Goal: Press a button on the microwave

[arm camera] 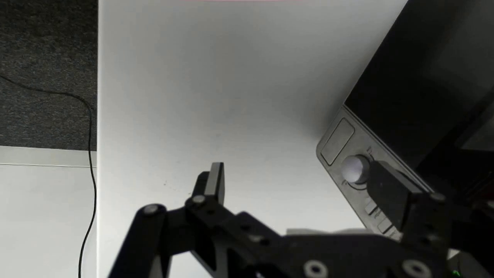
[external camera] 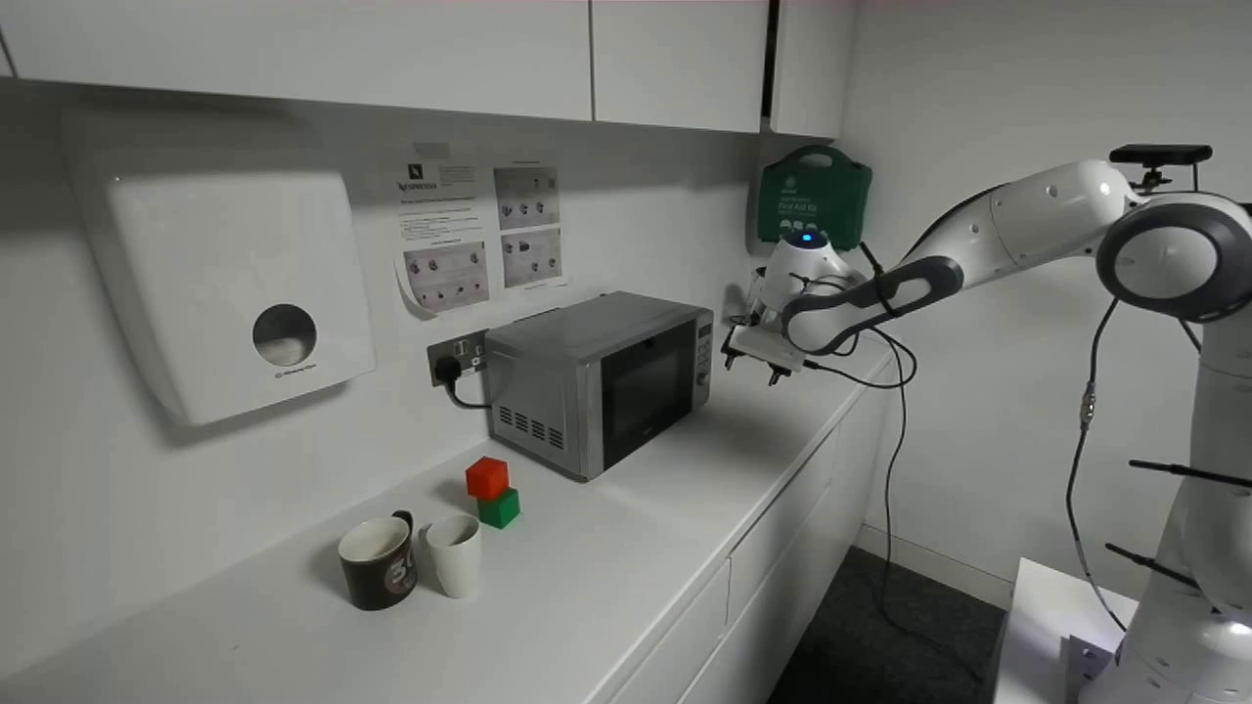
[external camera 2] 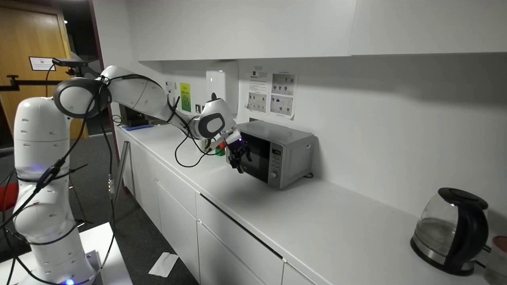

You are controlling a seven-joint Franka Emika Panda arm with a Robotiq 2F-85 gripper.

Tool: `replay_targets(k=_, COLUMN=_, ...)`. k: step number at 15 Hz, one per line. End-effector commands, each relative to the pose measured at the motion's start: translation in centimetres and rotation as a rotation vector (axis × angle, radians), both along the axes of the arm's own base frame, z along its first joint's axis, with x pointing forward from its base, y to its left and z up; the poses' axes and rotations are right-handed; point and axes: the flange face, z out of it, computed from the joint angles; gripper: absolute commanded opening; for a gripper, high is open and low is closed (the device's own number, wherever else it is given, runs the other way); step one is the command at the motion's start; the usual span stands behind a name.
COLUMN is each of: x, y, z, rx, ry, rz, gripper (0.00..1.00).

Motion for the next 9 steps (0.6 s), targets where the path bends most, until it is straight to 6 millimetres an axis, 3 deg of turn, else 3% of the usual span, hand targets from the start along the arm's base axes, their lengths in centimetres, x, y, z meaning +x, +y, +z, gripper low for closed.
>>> replay_targets(k=1, x=2.8, y=-1.7, z=0.1, rx=-0.005, ry=-0.034, rz=-0.047, gripper=1.0)
replay_targets(k=9, x=6.0, y=-3.5, z=-1.5, rx=0.033, ry=-0.038, rz=-0.097, gripper=1.0)
